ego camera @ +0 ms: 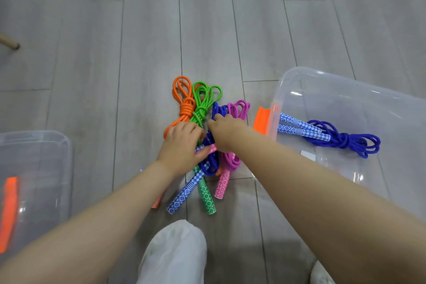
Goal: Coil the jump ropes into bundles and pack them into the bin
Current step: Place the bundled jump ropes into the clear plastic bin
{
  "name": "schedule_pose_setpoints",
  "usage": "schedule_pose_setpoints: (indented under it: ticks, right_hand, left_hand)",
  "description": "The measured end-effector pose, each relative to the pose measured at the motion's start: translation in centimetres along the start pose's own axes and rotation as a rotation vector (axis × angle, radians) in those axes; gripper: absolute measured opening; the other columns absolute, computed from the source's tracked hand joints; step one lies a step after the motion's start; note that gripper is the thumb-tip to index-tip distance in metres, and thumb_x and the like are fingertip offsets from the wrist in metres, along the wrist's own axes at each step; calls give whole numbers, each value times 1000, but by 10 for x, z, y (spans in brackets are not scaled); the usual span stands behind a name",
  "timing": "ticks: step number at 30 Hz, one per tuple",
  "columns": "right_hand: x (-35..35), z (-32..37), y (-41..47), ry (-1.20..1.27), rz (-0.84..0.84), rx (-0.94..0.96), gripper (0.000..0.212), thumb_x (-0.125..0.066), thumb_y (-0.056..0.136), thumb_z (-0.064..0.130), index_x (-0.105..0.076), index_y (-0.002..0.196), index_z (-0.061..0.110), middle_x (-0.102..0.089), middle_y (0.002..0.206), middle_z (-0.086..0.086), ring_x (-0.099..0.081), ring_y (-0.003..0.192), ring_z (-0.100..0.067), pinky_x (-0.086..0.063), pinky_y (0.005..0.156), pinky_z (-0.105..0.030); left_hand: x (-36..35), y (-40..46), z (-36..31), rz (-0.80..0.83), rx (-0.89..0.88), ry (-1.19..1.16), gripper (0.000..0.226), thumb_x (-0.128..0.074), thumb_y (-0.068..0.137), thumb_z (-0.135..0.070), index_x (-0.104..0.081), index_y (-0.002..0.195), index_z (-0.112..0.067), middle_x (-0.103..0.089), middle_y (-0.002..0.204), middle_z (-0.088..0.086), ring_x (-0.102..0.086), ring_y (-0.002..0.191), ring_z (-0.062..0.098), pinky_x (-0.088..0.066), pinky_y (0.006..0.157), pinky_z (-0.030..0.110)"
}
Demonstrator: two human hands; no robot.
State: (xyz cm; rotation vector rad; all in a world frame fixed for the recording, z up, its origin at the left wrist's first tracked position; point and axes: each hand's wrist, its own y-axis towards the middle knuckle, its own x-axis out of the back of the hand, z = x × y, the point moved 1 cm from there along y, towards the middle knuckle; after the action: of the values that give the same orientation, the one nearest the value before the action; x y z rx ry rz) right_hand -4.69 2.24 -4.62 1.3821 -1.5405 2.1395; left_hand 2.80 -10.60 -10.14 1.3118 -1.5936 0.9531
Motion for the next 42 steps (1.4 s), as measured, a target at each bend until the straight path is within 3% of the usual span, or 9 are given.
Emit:
schedule_pose_setpoints:
  ticks: [4, 10, 12, 16, 25, 30, 33, 38, 42]
  right_hand:
    - [4, -11, 7, -123, -74, -117, 45, -45, 98, 23, -40, 141, 12, -40, 142, -11, -36, 133, -32, -38, 101, -46]
    - [-11, -14, 9, -210, 125, -182, 46, -45, 98, 35, -41, 142, 20, -41, 142, -11, -40, 132, -33, -38, 102, -44]
    - [-11, -14, 7, -241, 184, -202, 50, -47, 98, 37, -40, 145, 22, -40, 145, -9, -38, 135, -31, -36, 104, -45]
    - [-5, -14, -2, -346, 250, -201, 45, -47, 100, 31, -43, 143, 17, -42, 146, -8, -33, 138, -33, -33, 109, -47]
    - [-4, -22, -13, -474, 27, -60, 27, -40, 100, 27, -61, 118, 23, -60, 120, 2, -48, 119, -23, -32, 98, -36]
    - [18, -20, -22, -399, -87, 11, 17, -47, 97, 29, -58, 107, 23, -61, 117, 0, -48, 117, -23, -31, 98, -38]
    - [33, -25, -29, -251, -141, 34, 16, -49, 95, 31, -55, 104, 19, -59, 115, -5, -47, 115, -27, -35, 88, -38]
    - [52, -35, -42, -64, -280, 69, 25, -52, 92, 25, -61, 111, 13, -57, 111, -6, -48, 112, -28, -34, 79, -36]
    - [70, -47, -56, -1, -457, 101, 32, -51, 92, 28, -62, 119, 17, -57, 114, -6, -48, 112, -29, -37, 82, -36]
  left_hand:
    - [-10, -5, -22, 113, -90, 86, 66, -45, 71, -68, -61, 111, -18, -57, 102, -1, -53, 97, 24, -41, 80, 37]
    - [-29, -21, -35, 171, -210, 158, 89, -50, 73, -70, -36, 138, -11, -50, 128, 7, -49, 112, 25, -42, 93, 38]
    - [-32, -23, -33, 185, -206, 195, 96, -59, 72, -68, -24, 142, -12, -50, 130, 7, -49, 113, 26, -42, 93, 38]
    - [-33, -24, -29, 165, -242, 170, 95, -64, 72, -64, -20, 143, -18, -52, 128, 5, -51, 112, 25, -44, 91, 38]
    - [-20, -29, -23, 201, -106, -33, 99, -44, 73, -80, -31, 149, -19, -49, 137, -2, -44, 124, 20, -36, 106, 36]
    - [-21, -32, -33, 166, 55, -144, 109, -63, 66, -75, -26, 150, -17, -46, 139, 0, -40, 128, 21, -31, 108, 36]
    - [-17, -30, -36, 113, 162, -230, 112, -75, 63, -67, -25, 150, -18, -49, 133, 1, -42, 123, 23, -32, 104, 37]
    - [-7, -20, -44, -26, 260, -437, 105, -72, 60, -65, -29, 146, -21, -51, 134, 2, -49, 119, 24, -43, 99, 42]
    - [15, -7, -46, -82, 237, -586, 100, -86, 63, -44, -32, 144, -24, -50, 131, -6, -52, 114, 11, -45, 91, 28]
